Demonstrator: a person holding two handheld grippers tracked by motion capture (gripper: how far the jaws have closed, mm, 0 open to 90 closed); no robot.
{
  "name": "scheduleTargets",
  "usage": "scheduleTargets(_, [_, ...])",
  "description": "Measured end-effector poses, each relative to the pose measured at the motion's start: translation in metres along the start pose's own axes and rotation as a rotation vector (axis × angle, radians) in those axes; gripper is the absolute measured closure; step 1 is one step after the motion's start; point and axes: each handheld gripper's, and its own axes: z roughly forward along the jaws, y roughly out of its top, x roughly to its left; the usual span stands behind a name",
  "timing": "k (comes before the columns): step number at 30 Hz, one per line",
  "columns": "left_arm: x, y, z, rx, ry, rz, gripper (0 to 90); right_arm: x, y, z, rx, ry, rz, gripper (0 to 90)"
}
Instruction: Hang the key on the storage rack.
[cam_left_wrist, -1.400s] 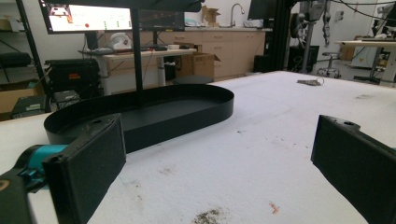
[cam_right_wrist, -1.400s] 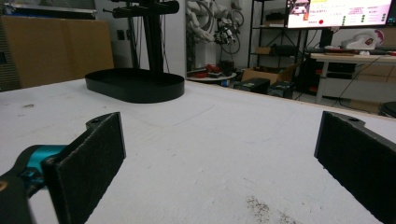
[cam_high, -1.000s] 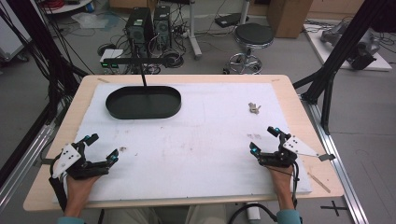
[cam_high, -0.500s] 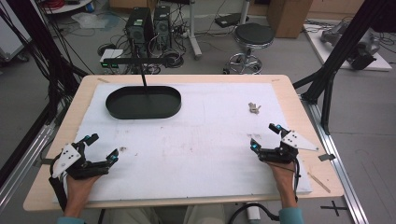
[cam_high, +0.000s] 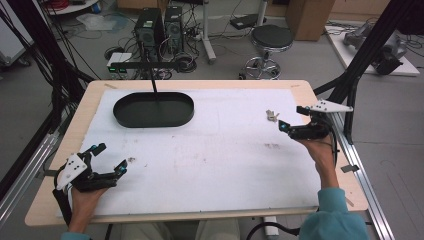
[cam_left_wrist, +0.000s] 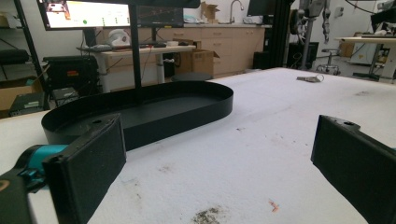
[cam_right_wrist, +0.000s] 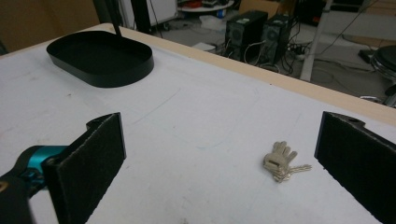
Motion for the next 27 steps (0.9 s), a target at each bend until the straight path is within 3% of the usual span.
scheduleTargets(6, [0.0,0.0,0.0,0.003,0.0,-0.001,3.6,-0.016,0.033,0.015,0.087,0.007,-0.037,1.1])
scheduleTargets(12, [0.0,0.0,0.001,0.007,-0.002,0.0,3.6,-0.025,0.049,0.028,0.153,0.017,-0.074,1.1])
scheduleTargets(16, [0.0,0.0,0.001,0.008,-0.001,0.002,3.6,-0.028,0.054,0.035,0.178,0.028,-0.078,1.1])
scheduleTargets(18, [0.0,0.0,0.001,0.007,-0.001,0.002,3.6,-0.031,0.057,0.044,0.23,0.042,-0.096,1.1])
scheduleTargets(20, [0.0,0.0,0.001,0.008,-0.001,0.002,3.6,-0.031,0.058,0.047,0.242,0.046,-0.099,1.1])
scheduleTargets(22, [0.0,0.0,0.001,0.008,0.0,0.002,3.6,-0.032,0.06,0.057,0.281,0.025,-0.129,1.1])
scheduleTargets(27, [0.0,0.0,0.001,0.009,0.0,0.005,3.6,-0.037,0.059,0.069,0.322,0.018,-0.128,1.1])
